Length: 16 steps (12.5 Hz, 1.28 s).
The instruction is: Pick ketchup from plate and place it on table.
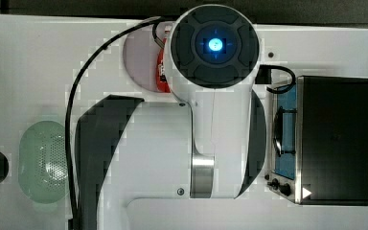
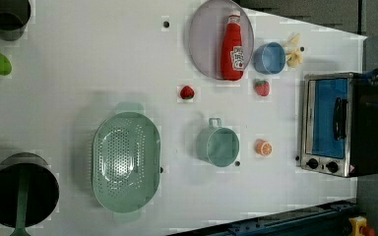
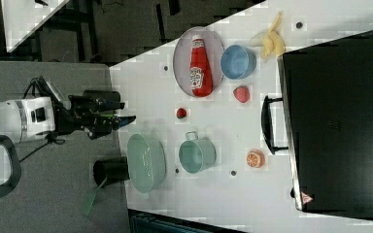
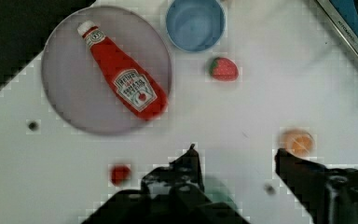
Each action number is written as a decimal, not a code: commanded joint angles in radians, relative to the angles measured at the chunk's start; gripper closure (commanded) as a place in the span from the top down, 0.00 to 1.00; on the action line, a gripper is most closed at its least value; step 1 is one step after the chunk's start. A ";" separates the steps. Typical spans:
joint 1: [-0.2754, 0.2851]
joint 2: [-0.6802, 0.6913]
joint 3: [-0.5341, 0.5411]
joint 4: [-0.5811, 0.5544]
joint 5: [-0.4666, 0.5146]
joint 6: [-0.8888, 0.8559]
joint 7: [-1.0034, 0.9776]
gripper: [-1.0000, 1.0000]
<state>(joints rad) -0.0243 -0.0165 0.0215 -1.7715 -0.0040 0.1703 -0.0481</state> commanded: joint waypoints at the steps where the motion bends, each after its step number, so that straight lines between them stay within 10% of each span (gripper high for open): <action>1: -0.078 -0.167 0.072 0.017 0.015 -0.206 0.113 0.79; 3: -0.077 -0.155 0.075 0.011 0.015 -0.204 0.111 1.00; 16: -0.022 0.293 0.105 0.015 0.012 0.110 -0.407 1.00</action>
<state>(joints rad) -0.0511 0.3179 0.1219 -1.7578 0.0056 0.2505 -0.3535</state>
